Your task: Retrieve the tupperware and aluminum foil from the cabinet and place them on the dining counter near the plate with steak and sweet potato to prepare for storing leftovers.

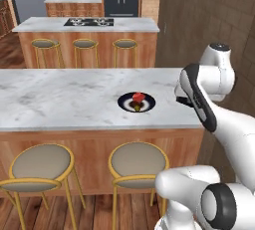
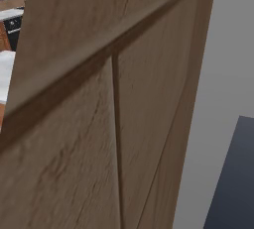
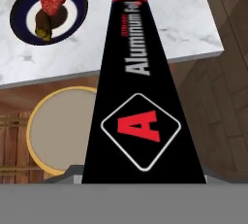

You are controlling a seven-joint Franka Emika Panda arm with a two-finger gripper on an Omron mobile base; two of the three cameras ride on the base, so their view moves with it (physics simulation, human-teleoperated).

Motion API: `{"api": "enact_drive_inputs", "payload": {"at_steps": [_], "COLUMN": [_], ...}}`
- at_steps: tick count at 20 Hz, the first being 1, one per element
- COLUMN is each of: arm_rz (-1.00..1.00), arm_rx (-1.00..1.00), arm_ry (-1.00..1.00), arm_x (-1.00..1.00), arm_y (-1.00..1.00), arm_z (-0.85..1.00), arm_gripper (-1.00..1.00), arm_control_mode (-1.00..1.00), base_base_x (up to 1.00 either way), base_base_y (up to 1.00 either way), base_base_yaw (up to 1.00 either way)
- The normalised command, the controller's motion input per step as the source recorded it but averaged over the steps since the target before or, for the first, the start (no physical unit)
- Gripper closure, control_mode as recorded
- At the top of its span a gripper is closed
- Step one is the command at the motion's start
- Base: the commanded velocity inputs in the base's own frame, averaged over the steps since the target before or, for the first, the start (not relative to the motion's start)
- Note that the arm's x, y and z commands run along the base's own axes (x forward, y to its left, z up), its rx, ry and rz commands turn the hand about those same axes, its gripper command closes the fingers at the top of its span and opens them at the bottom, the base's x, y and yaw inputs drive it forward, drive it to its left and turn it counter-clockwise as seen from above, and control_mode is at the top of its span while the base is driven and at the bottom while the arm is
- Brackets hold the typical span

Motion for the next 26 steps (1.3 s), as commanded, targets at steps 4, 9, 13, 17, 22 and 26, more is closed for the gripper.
{"api": "enact_drive_inputs", "payload": {"at_steps": [4, 9, 13, 17, 22, 26], "arm_rz": [0.02, 0.05, 0.02, 0.02, 0.06, 0.08], "arm_rx": [0.0, -0.07, -0.08, -0.07, 0.0, 0.0], "arm_ry": [0.0, 0.0, 0.0, 0.0, 0.0, 0.0], "arm_x": [0.64, 0.61, 0.56, 0.52, 0.66, 0.72], "arm_y": [-0.05, 0.0, 0.0, 0.0, 0.0, -0.04], "arm_z": [-0.32, -0.46, -0.51, -0.54, -0.53, -0.49], "arm_gripper": [1.0, 1.0, 1.0, 1.0, 1.0, 1.0], "arm_control_mode": [-1.0, -1.0, -1.0, -1.0, -1.0, -1.0], "base_base_x": [0.0, 0.0, 0.0, 0.0, 0.0, 0.0], "base_base_y": [0.0, 0.0, 0.0, 0.0, 0.0, 0.0], "base_base_yaw": [0.0, 0.0, 0.0, 0.0, 0.0, 0.0]}}
